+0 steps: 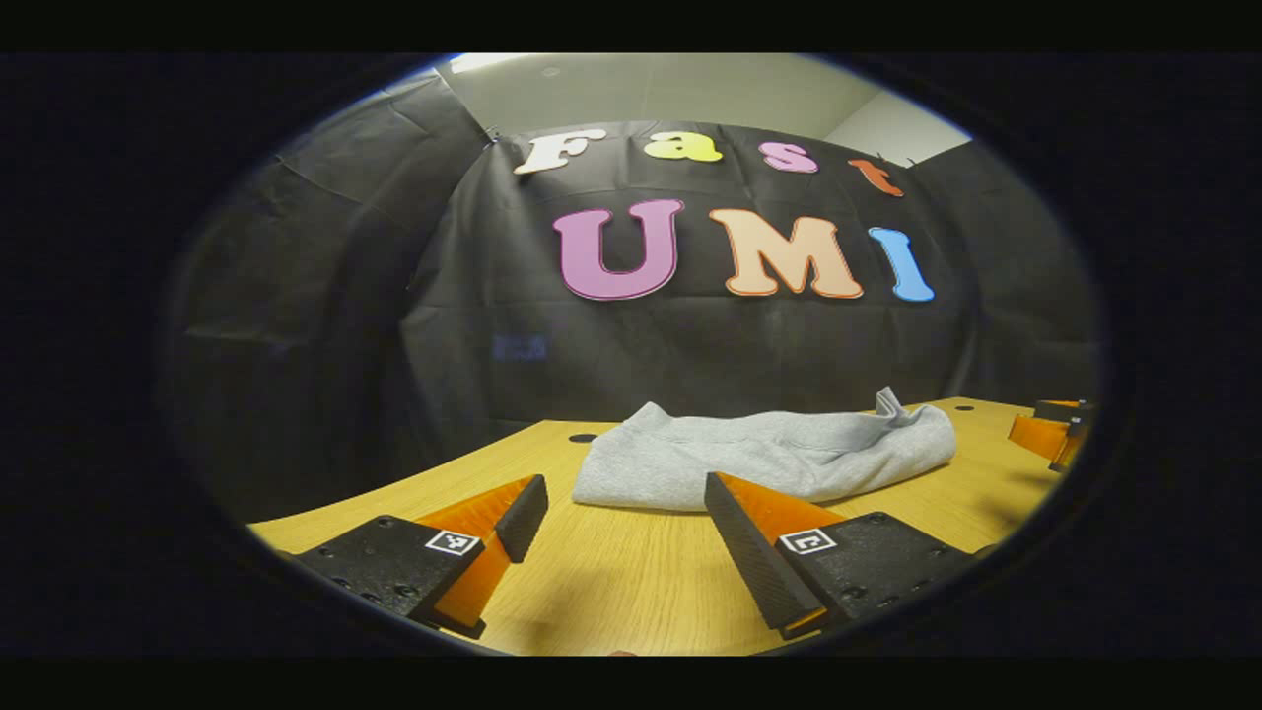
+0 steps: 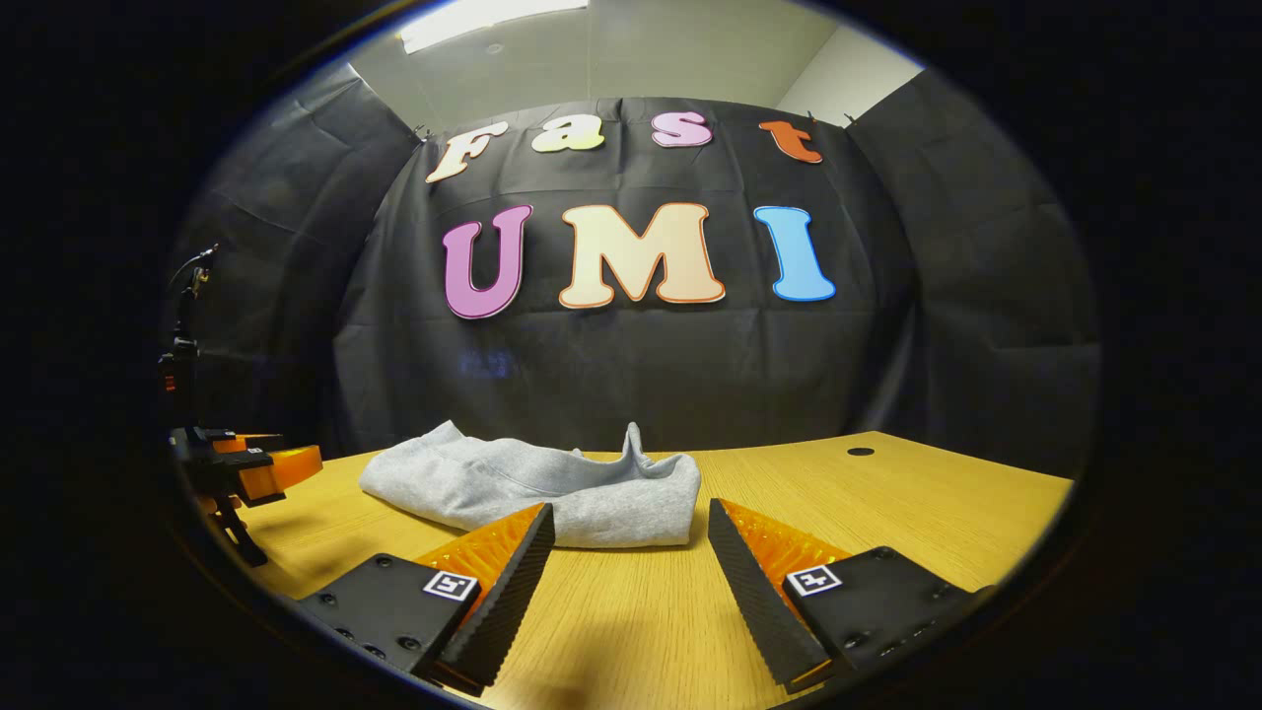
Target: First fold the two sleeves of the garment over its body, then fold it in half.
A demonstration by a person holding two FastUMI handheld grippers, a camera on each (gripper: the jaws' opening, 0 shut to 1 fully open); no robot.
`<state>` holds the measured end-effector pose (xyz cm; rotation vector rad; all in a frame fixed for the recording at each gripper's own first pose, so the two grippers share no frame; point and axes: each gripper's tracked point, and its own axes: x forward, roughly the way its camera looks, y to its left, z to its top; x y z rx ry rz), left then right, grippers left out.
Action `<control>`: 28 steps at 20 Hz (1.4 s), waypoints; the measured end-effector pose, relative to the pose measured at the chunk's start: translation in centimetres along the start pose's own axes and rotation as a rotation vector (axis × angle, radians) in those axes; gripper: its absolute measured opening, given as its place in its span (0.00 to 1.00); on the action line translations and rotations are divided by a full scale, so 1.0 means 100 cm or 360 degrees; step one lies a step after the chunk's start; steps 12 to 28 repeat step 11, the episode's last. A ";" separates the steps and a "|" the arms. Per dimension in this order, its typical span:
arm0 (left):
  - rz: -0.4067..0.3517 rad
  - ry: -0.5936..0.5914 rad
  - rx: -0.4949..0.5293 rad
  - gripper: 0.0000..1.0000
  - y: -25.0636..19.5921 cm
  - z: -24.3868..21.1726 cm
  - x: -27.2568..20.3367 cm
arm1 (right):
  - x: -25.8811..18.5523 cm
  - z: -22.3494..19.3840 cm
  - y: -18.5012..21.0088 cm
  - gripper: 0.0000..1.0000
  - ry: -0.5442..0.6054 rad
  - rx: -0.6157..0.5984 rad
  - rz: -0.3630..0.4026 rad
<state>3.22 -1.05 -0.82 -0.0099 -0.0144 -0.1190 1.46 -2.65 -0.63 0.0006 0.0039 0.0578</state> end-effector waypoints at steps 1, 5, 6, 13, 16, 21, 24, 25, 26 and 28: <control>0.0000 -0.0001 0.0000 0.94 0.000 0.000 -0.001 | -0.001 0.000 0.000 0.97 0.0000 -0.0001 -0.0004; 0.0000 -0.0003 0.0002 0.94 0.001 0.000 0.000 | 0.000 0.000 0.000 0.97 -0.0001 -0.0001 -0.0005; -0.0001 -0.0005 0.0003 0.94 0.000 0.001 0.001 | 0.001 0.000 0.000 0.97 -0.0001 -0.0001 -0.0005; 0.0001 0.0001 0.0000 0.93 0.001 0.001 0.000 | 0.002 0.000 0.000 0.97 -0.0001 0.0000 -0.0005; 0.0001 0.0001 0.0000 0.93 0.001 0.001 0.000 | 0.002 0.000 0.000 0.97 -0.0001 0.0000 -0.0005; 0.0001 0.0001 0.0000 0.93 0.001 0.001 0.000 | 0.002 0.000 0.000 0.97 -0.0001 0.0000 -0.0005; 0.0001 0.0001 0.0000 0.93 0.001 0.001 0.000 | 0.002 0.000 0.000 0.97 -0.0001 0.0000 -0.0005; 0.0001 0.0001 0.0000 0.93 0.001 0.001 0.000 | 0.002 0.000 0.000 0.97 -0.0001 0.0000 -0.0005; 0.0001 0.0001 0.0000 0.93 0.001 0.001 0.000 | 0.002 0.000 0.000 0.97 -0.0001 0.0000 -0.0005; 0.0001 0.0001 0.0000 0.93 0.001 0.001 0.000 | 0.002 0.000 0.000 0.97 -0.0001 0.0000 -0.0005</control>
